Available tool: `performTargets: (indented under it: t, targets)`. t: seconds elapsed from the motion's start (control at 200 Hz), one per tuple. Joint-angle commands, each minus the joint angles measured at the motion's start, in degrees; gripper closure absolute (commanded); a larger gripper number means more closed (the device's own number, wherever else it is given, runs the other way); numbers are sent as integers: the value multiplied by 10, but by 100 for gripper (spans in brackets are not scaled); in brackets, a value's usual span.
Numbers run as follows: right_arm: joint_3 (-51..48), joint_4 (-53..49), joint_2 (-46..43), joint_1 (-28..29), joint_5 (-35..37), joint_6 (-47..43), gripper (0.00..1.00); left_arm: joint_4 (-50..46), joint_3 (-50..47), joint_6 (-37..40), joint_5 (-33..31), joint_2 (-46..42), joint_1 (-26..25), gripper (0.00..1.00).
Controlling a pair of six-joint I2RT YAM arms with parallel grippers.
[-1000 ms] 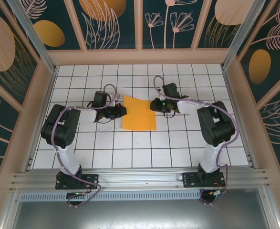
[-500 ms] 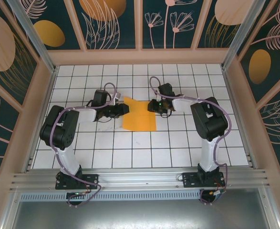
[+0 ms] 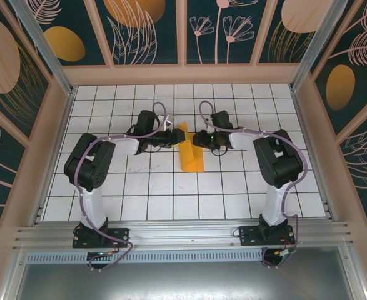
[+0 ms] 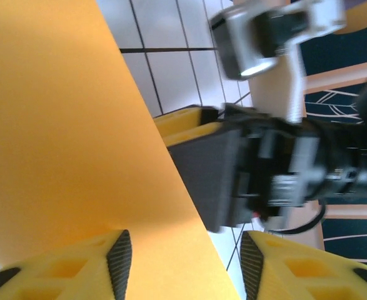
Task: Fold a paper plane with a square sheet of paper (fold left side to right side)
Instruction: First fold in half a square sheet of paper at the center of the table.
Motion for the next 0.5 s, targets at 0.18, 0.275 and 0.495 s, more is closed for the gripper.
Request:
performTargets:
  t: [0.18,0.275,0.495]
  targets:
    - [-35,82,-89,-27,-93,48,43,-11,11,8,-7,18,-3,70]
    - [-32,109,-69,-23,-145,76,43,-15,11,11,-8,19,-4,75]
    - [0,100,-16,-2,-171,93,48,-26,12,17,-18,17,-5,76]
